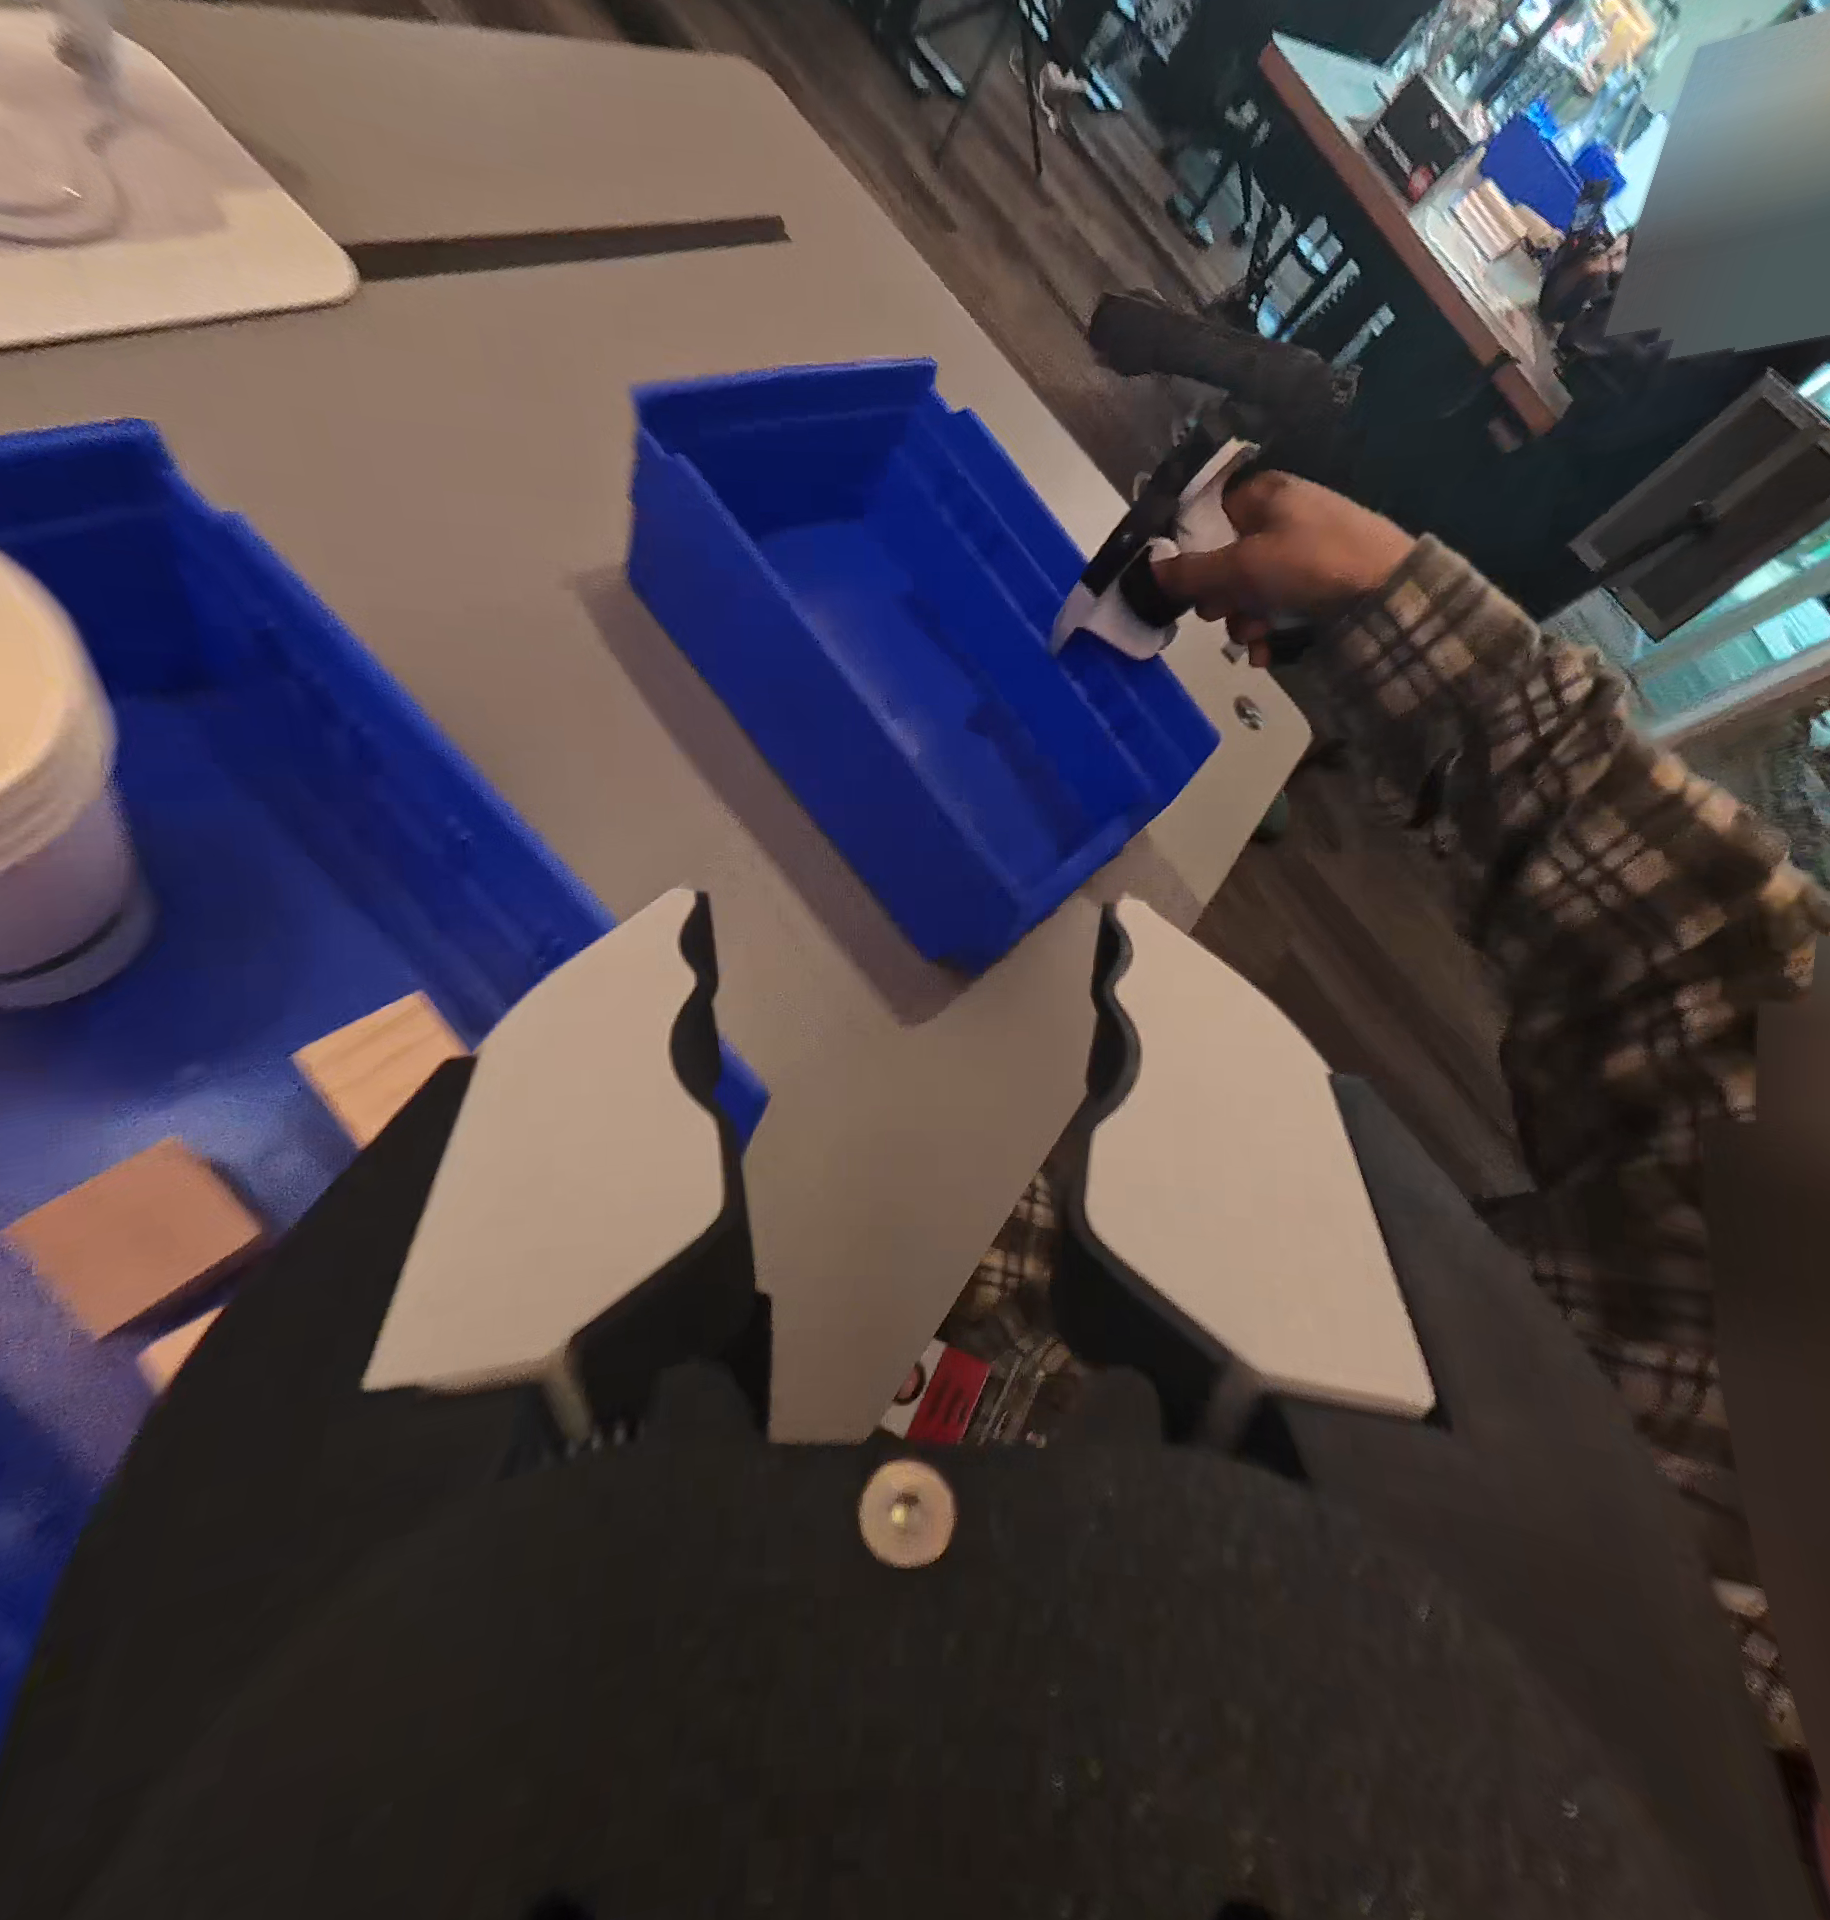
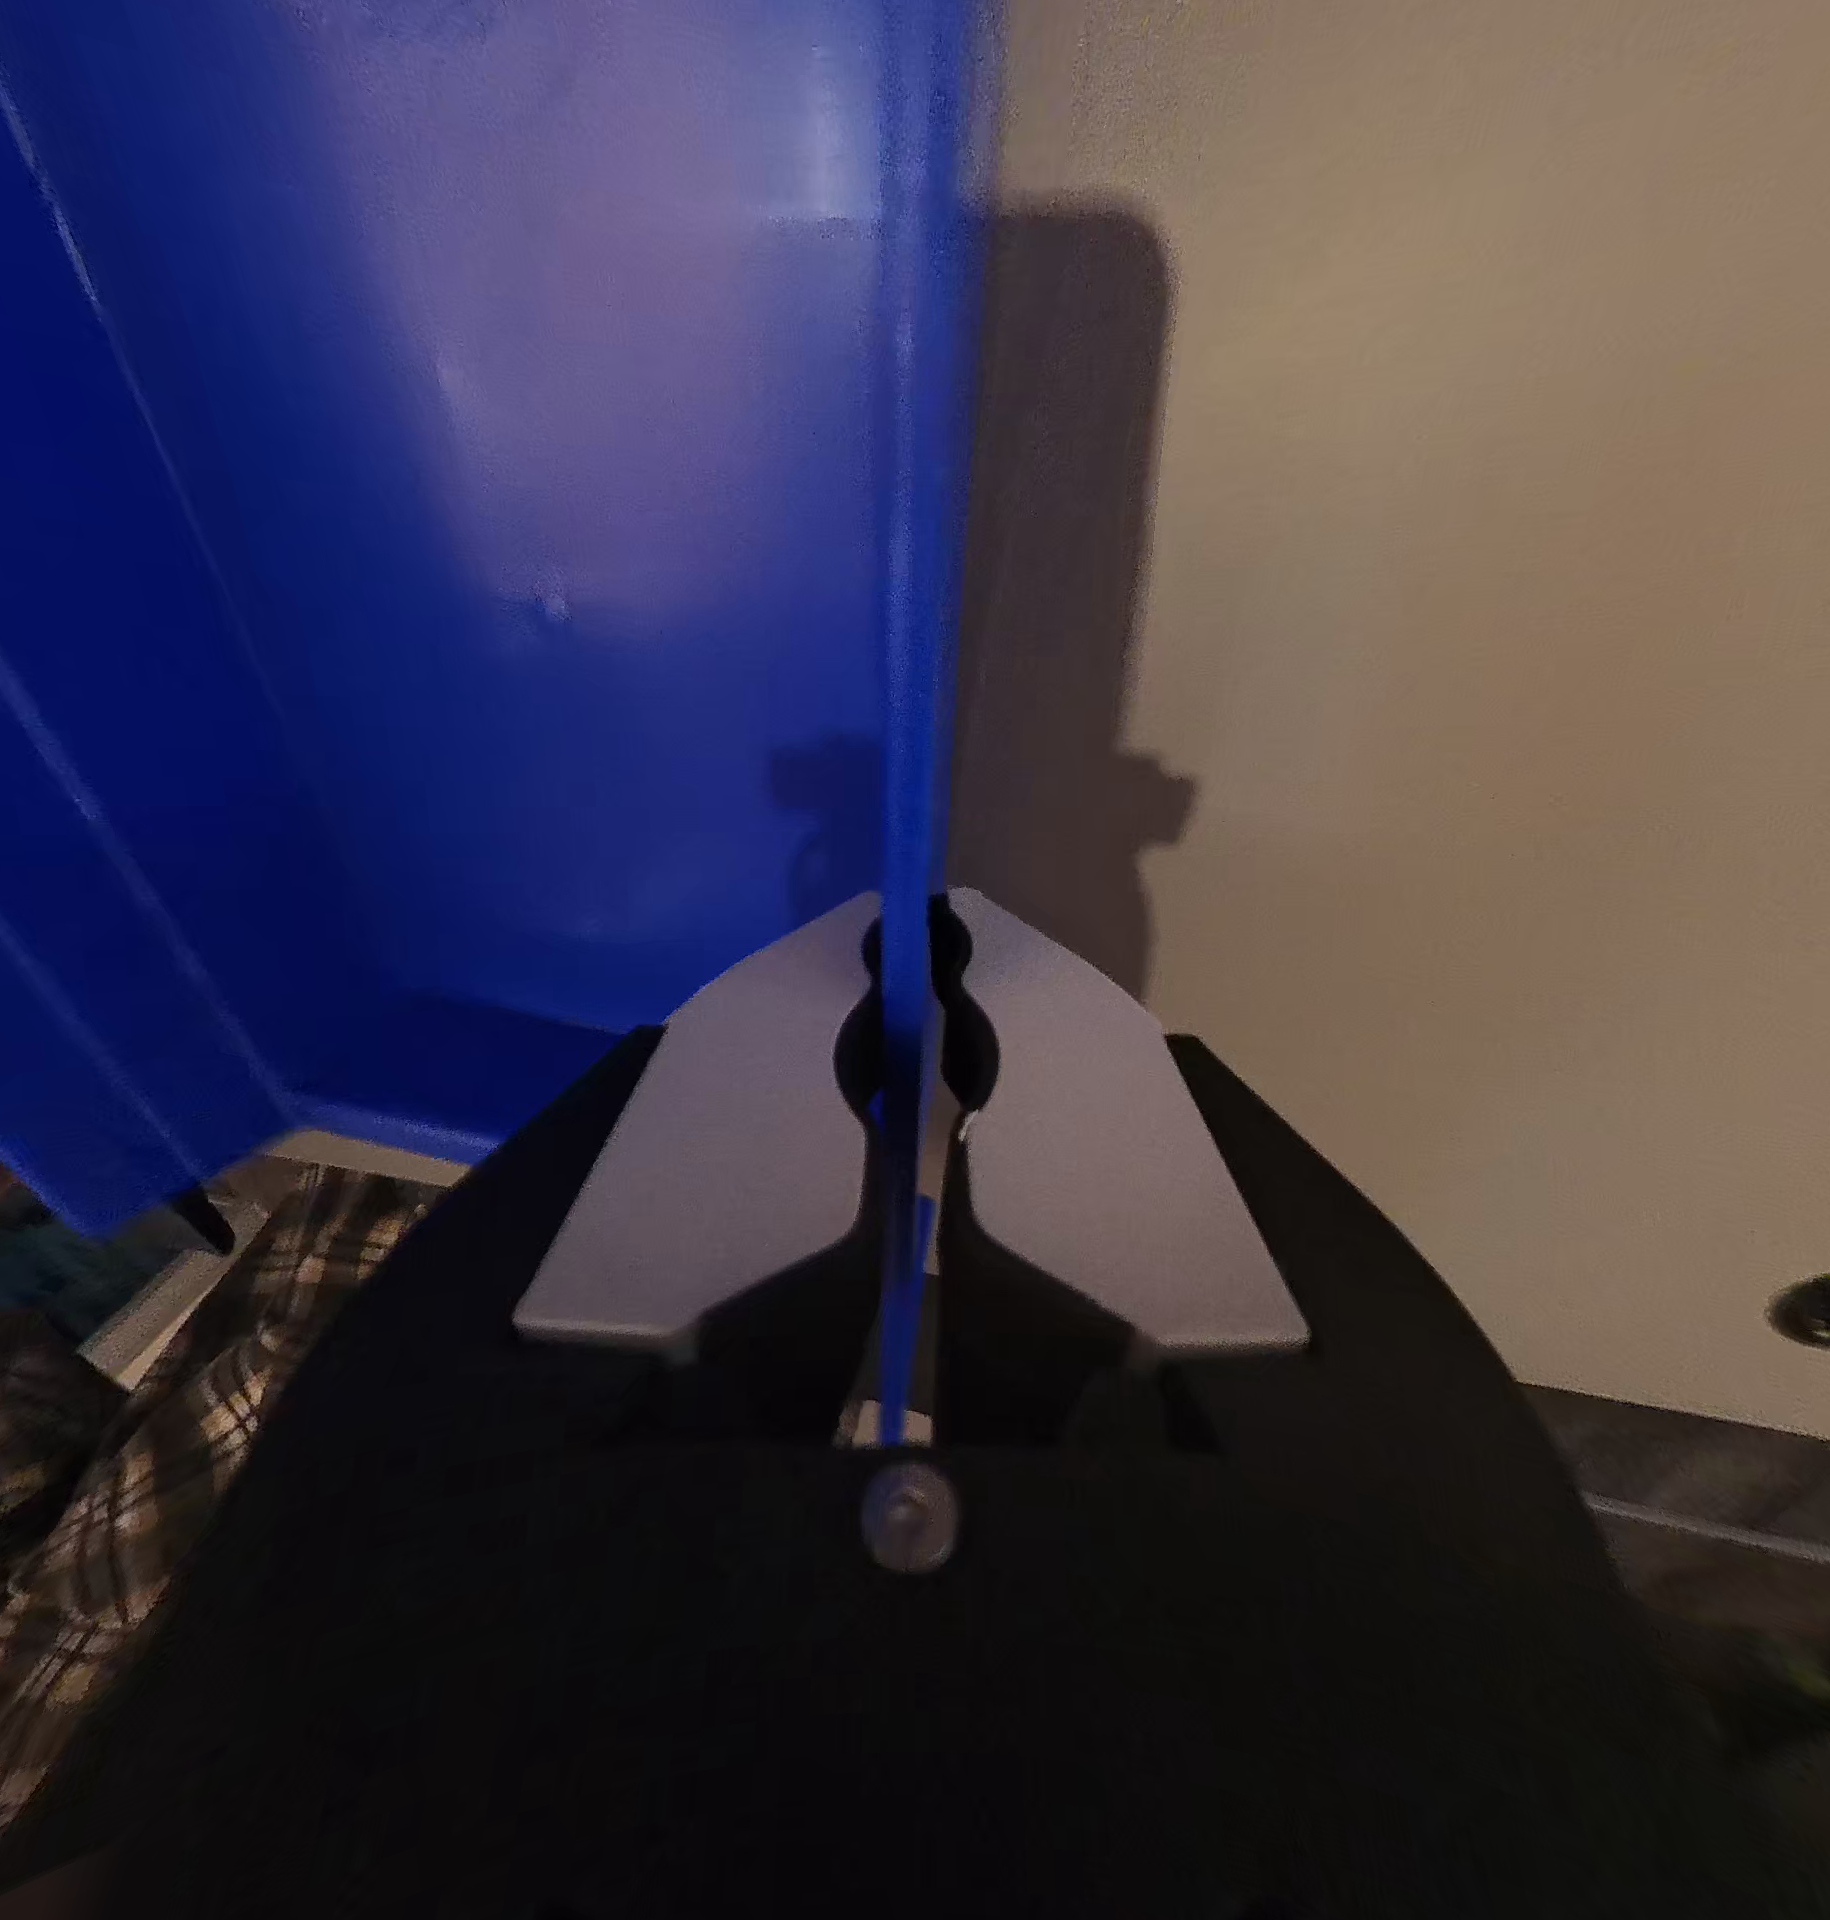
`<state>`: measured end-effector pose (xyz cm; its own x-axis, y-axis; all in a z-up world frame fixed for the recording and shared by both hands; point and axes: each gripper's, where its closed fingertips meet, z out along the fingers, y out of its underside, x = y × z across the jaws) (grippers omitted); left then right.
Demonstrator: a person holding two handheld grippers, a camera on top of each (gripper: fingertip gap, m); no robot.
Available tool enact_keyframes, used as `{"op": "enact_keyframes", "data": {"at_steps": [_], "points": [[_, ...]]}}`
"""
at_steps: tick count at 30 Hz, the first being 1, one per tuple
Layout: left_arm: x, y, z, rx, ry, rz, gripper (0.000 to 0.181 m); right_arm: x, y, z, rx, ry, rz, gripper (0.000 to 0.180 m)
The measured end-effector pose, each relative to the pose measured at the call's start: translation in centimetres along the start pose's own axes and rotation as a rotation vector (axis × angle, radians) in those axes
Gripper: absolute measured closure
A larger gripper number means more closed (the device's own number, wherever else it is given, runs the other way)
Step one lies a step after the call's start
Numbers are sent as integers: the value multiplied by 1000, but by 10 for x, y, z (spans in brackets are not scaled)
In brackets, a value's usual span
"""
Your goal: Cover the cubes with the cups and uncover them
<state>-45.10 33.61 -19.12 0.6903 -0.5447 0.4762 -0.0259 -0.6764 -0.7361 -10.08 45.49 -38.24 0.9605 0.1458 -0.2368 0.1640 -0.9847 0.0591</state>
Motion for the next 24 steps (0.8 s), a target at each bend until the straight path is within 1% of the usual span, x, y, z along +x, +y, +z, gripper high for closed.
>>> {"op": "enact_keyframes", "data": {"at_steps": [3, 5, 7, 9, 11, 16, 19, 24], "points": [[-17, 13, -44, 74, -37, 1, 113, 42, -9, -11, -9, 45, 22, 173], [-30, 20, -66, 108, -57, -17, 114, 71, -15, -19, -10, 76, 47, 172], [-46, 28, -81, 132, -93, -35, 115, 96, -20, -26, -17, 84, 38, 172], [-55, 33, -92, 155, -94, -65, 115, 120, -24, -32, -13, 90, 65, 172], [-63, 37, -96, 176, -104, -85, 117, 145, -27, -37, -13, 118, 77, 174], [-82, 48, -94, 176, -131, -146, 117, 195, -32, -49, 4, 142, 75, 177], [-94, 53, -90, 163, -147, -187, 117, 217, -36, -54, 19, 131, 84, 177], [-102, 60, -80, 123, -181, -211, 117, 245, -44, -62, 13, 141, 36, 177]]}}
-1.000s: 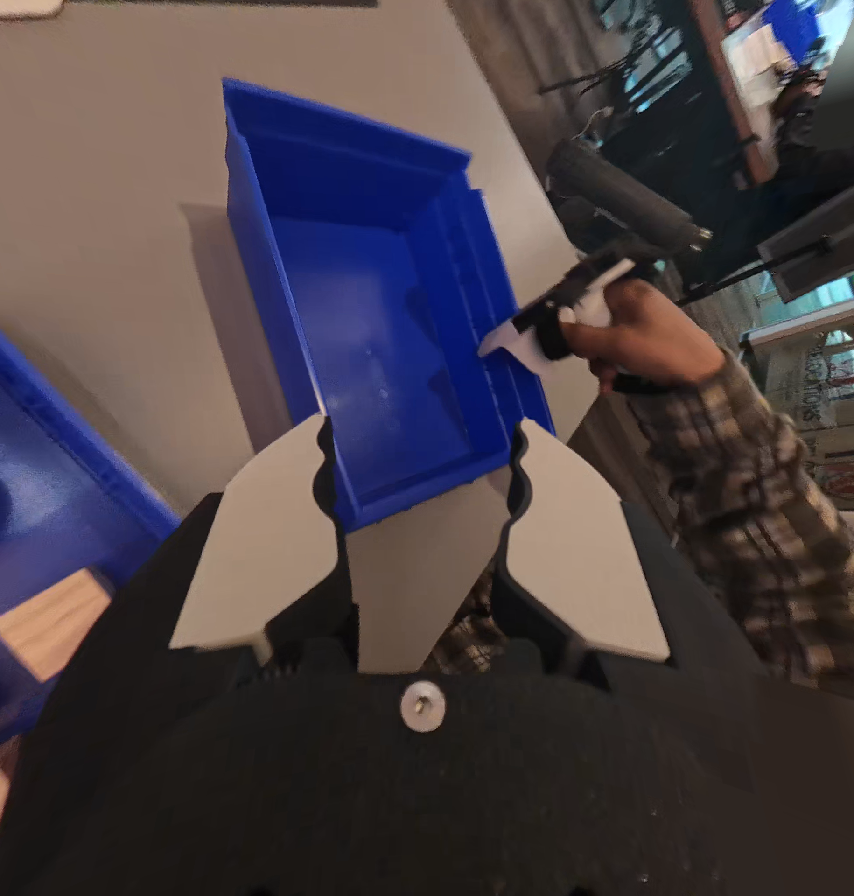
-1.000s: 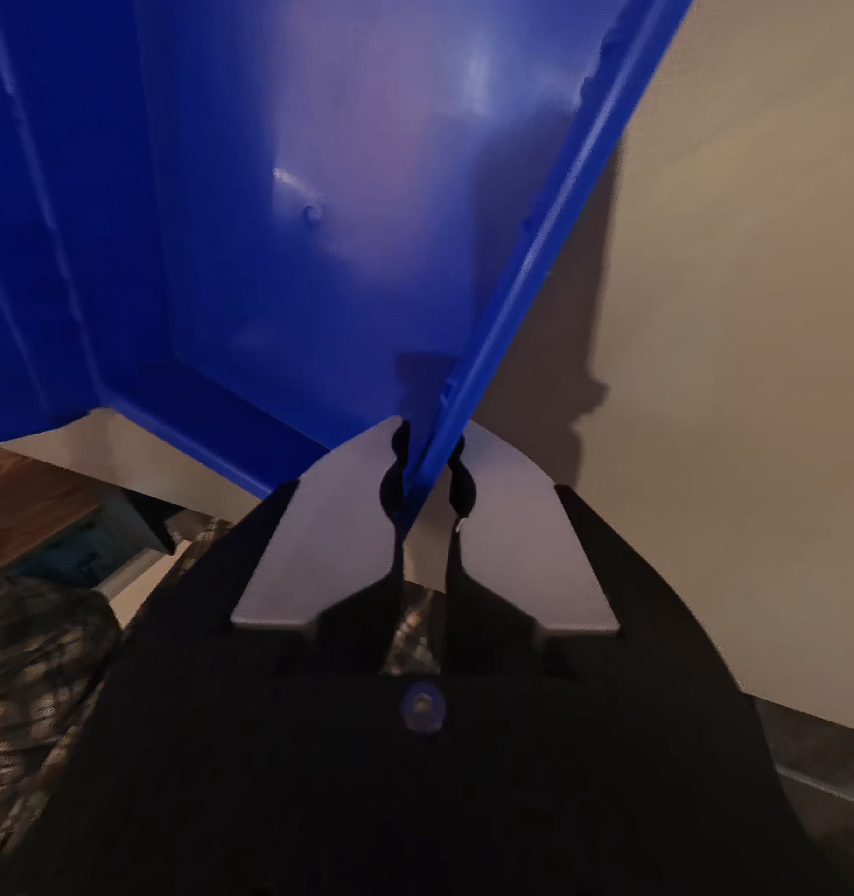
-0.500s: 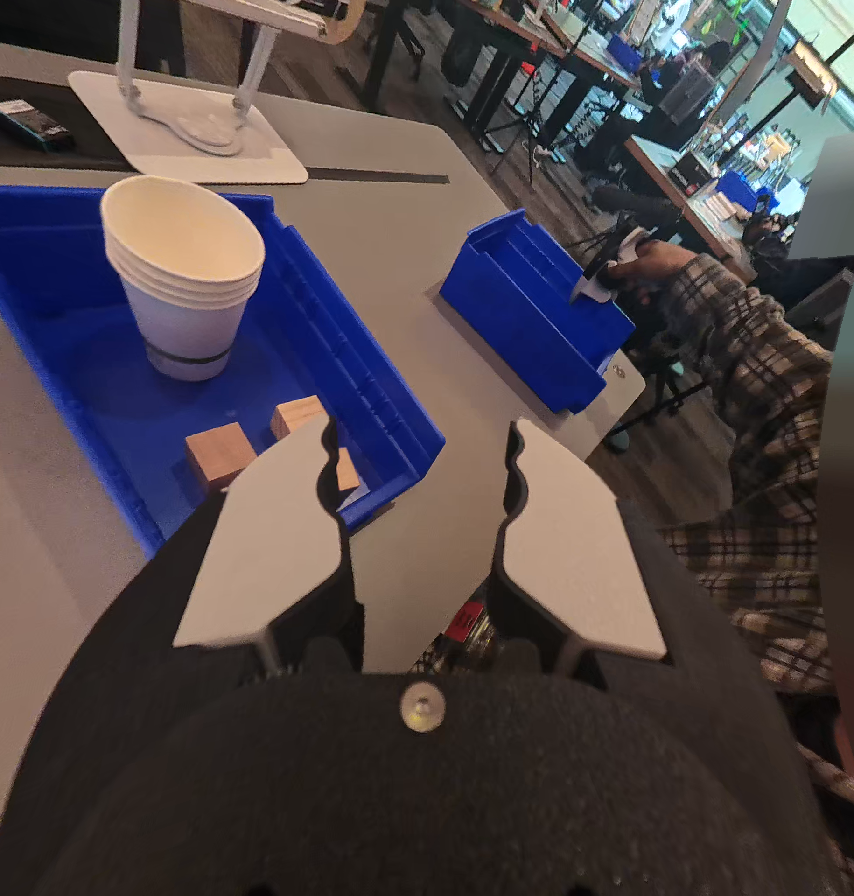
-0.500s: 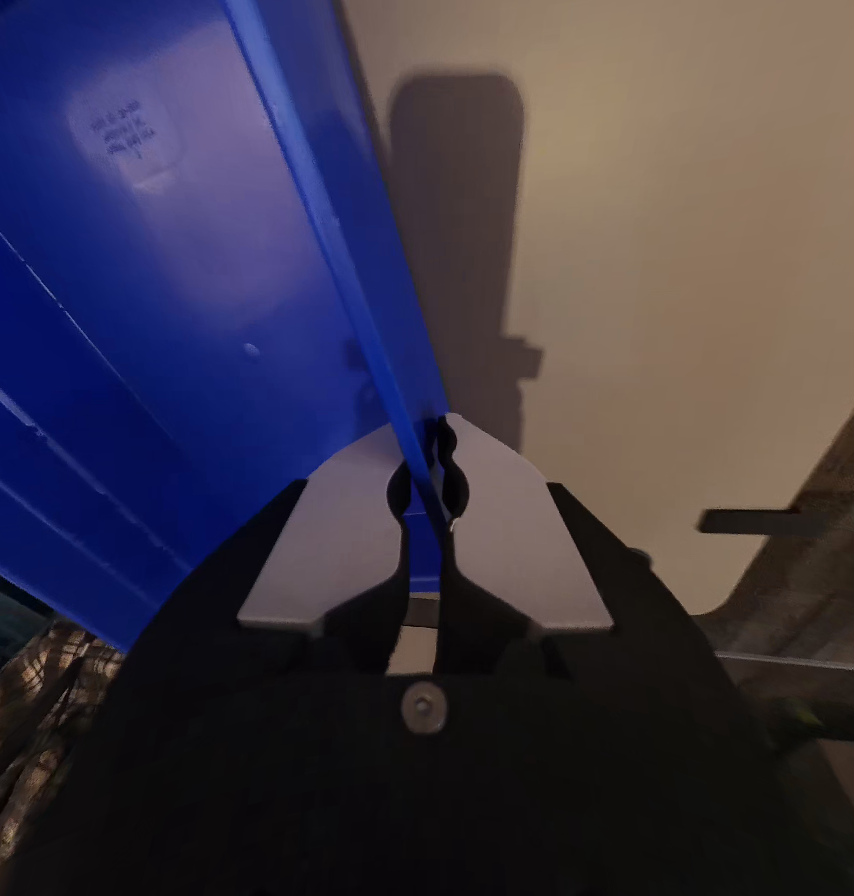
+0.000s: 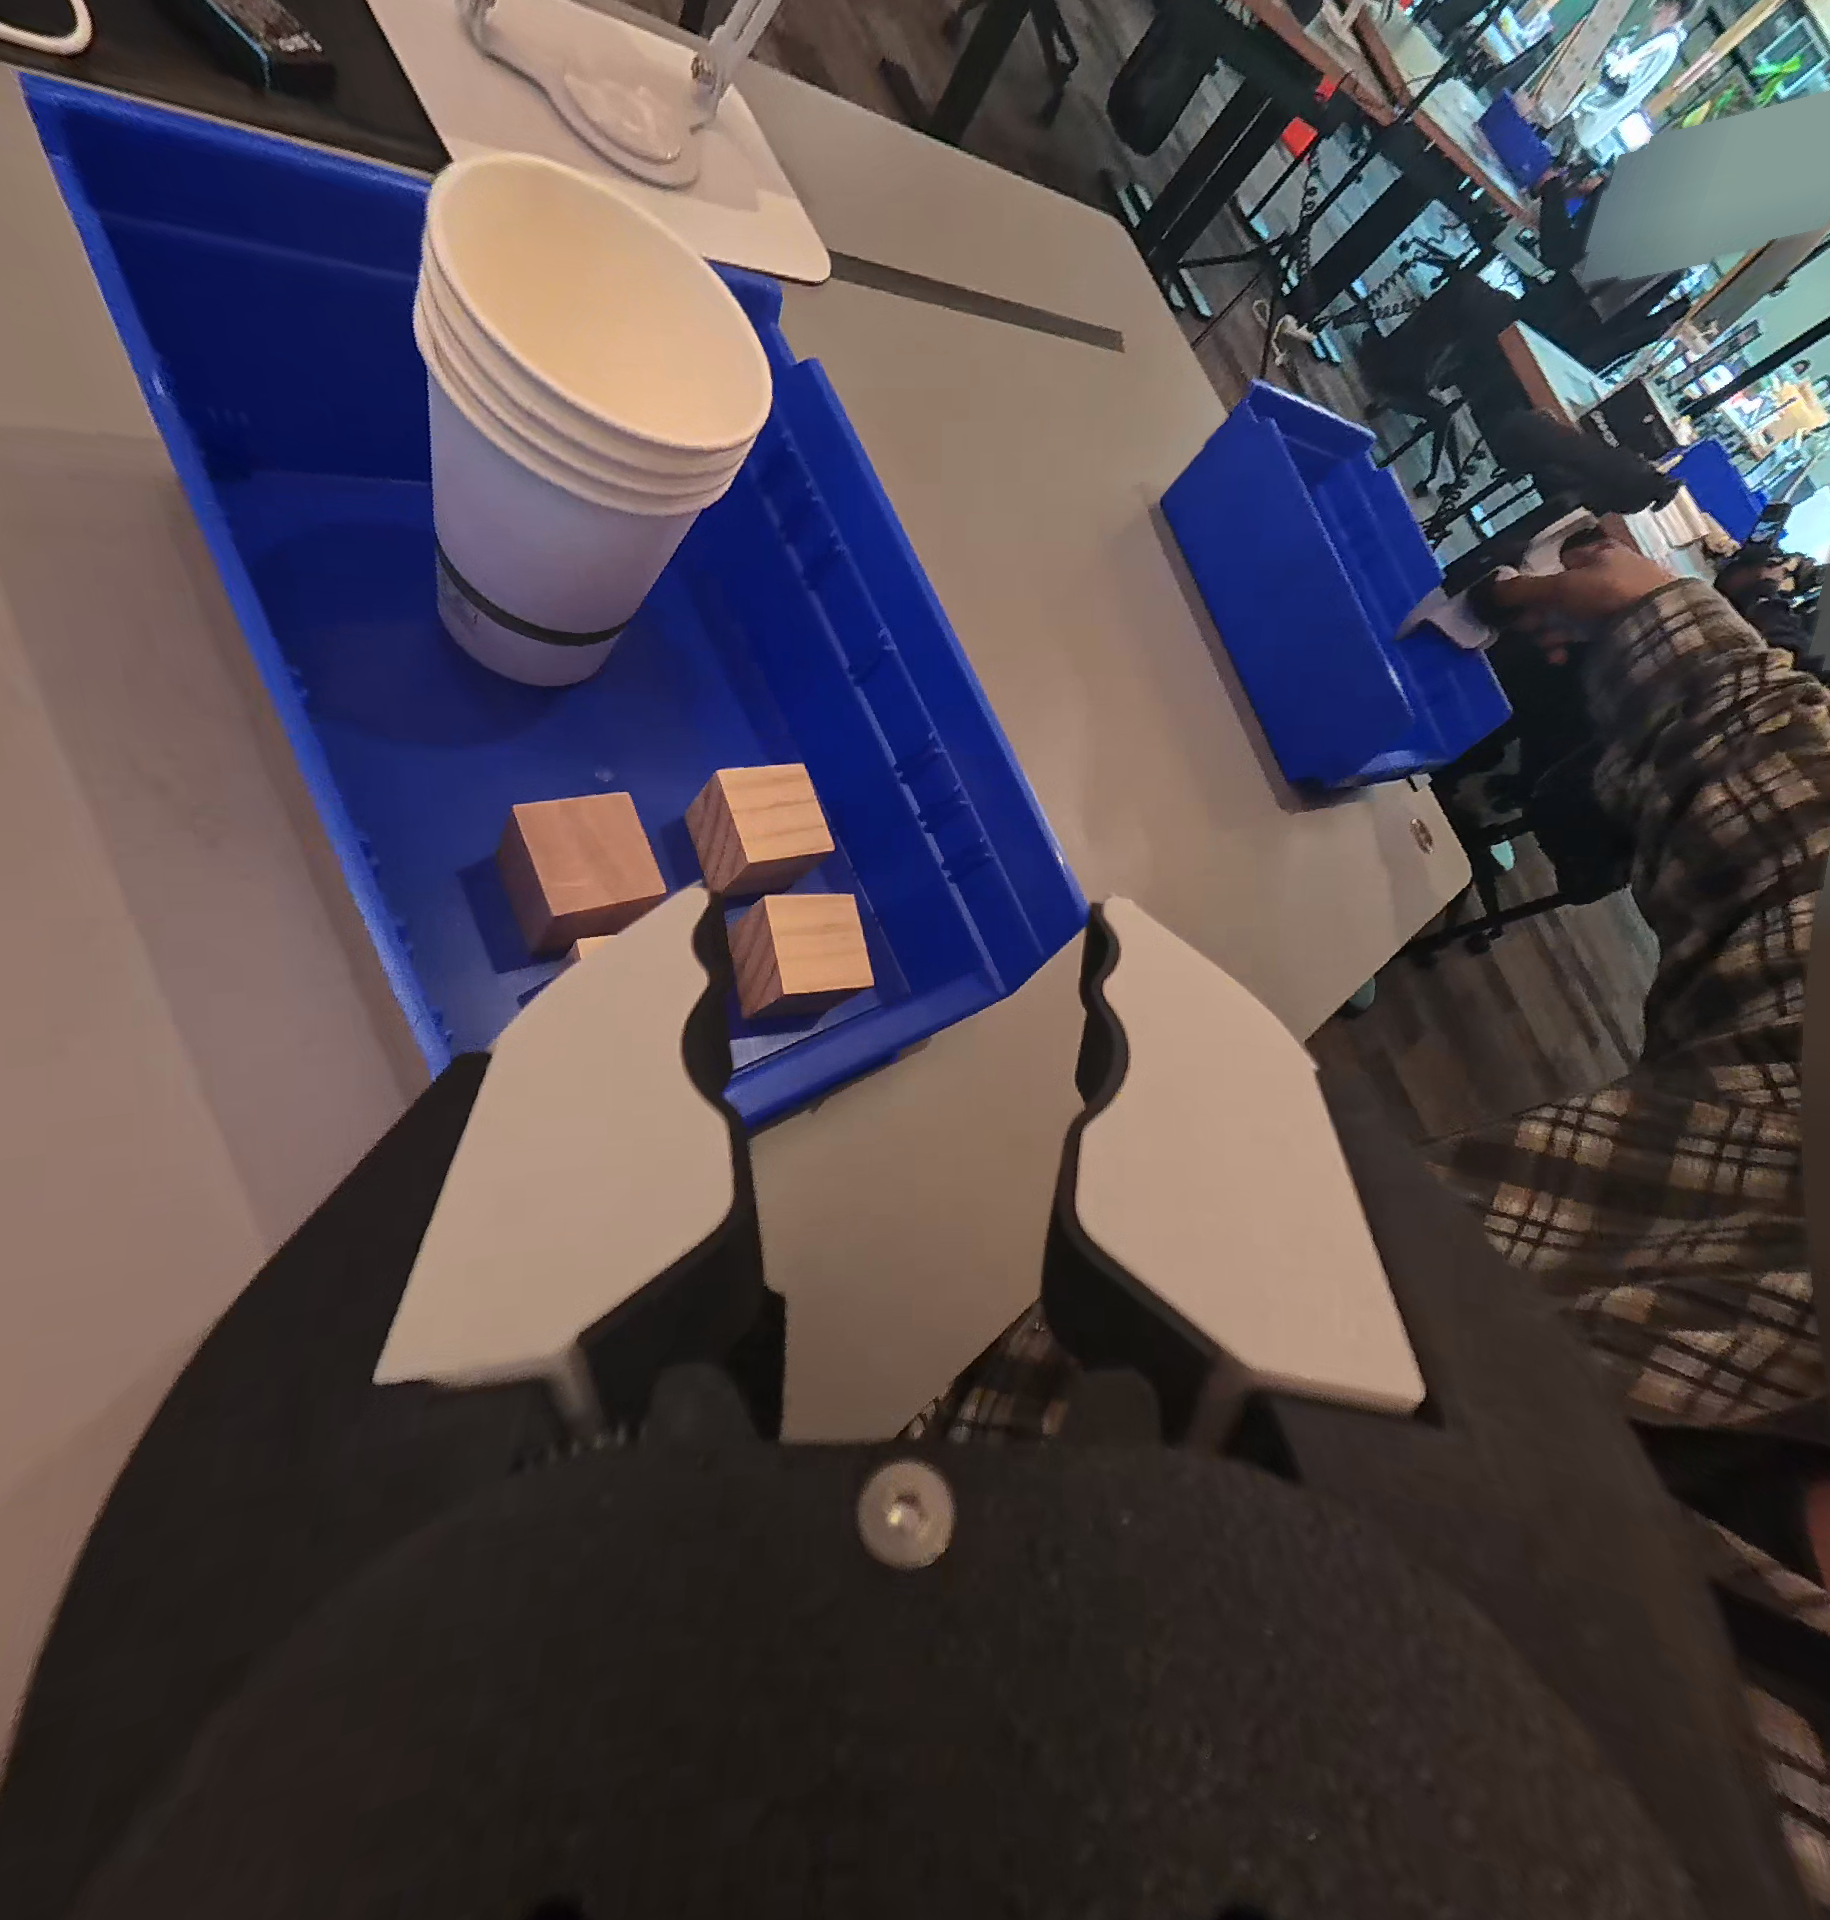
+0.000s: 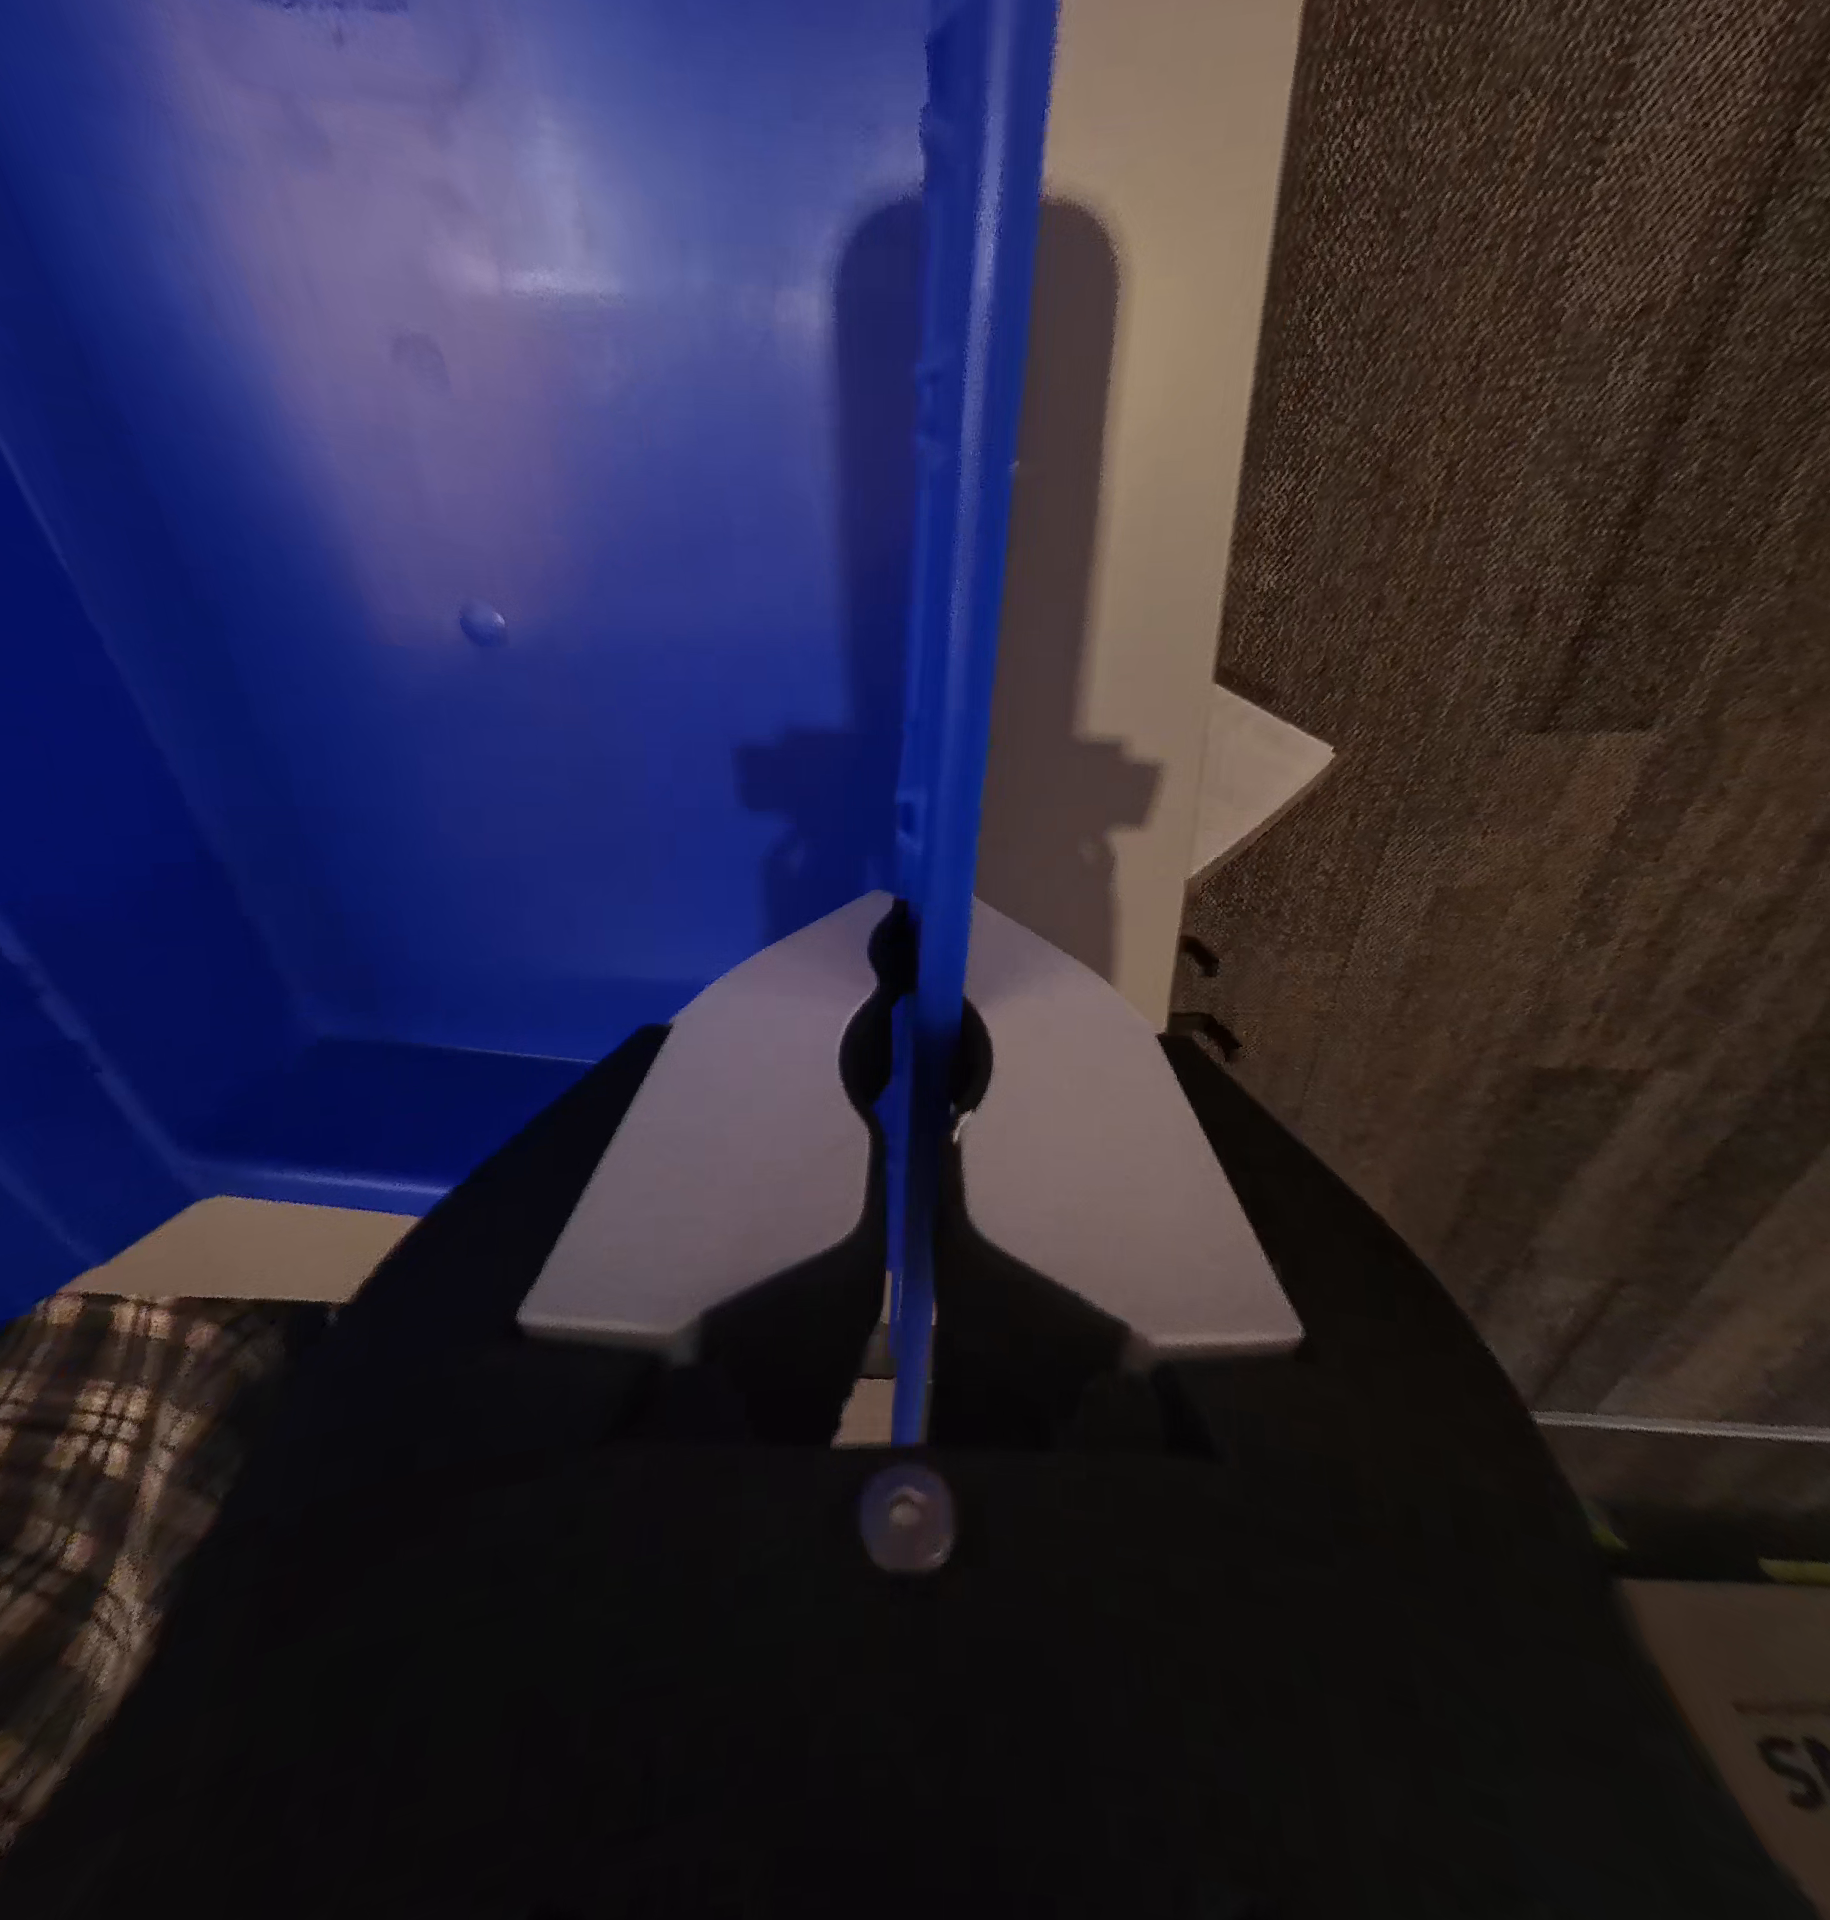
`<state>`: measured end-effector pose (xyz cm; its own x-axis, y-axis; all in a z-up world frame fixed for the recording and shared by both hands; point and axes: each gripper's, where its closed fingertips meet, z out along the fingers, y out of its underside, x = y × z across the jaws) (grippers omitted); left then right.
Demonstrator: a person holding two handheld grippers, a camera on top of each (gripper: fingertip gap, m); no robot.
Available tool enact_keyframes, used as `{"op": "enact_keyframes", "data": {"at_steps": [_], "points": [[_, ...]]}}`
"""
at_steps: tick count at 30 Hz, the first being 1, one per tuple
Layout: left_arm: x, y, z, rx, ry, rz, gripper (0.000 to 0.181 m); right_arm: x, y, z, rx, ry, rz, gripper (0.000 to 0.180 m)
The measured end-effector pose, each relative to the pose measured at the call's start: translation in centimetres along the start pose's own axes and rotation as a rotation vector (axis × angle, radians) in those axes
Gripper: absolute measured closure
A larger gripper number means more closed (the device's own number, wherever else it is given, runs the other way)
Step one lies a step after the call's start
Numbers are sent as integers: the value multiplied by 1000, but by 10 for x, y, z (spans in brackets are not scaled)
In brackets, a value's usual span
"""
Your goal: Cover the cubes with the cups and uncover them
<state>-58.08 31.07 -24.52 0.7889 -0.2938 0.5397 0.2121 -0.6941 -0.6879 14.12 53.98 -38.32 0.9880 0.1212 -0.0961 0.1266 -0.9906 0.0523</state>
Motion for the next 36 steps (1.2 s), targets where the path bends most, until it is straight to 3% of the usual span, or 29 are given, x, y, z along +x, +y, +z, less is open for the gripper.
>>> {"op": "enact_keyframes", "data": {"at_steps": [10, 11, 13, 16, 19, 22, 28, 32, 35, 36], "points": [[-9, -4, 8, -7, -74, -27, 115, 17, -15, -3, 6, -16, -51, 176], [-13, -6, 10, -17, -93, -27, 115, 17, -17, -7, 36, -26, -37, 170], [-28, -9, 13, -51, -142, -34, 112, 13, -20, -25, 125, -78, -10, 123], [-60, -13, 16, -122, -249, -45, 107, 5, -21, -72, 315, -86, -34, 105], [-89, -8, 23, -230, -331, -78, 98, -36, -6, -126, 560, -150, -102, 103], [-109, 1, 34, -327, -383, -106, 94, -97, 33, -149, 686, -265, -187, 104], [-146, 13, 60, -489, -498, -135, 94, -207, 116, -109, 694, -499, -317, 112], [-160, 26, 73, -613, -535, -157, 113, -264, 154, -67, 655, -617, -401, 118], [-160, 30, 80, -665, -502, -175, 166, -294, 174, -38, 615, -680, -438, 127], [-159, 30, 81, -672, -494, -183, 174, -301, 178, -30, 609, -698, -441, 130]]}}
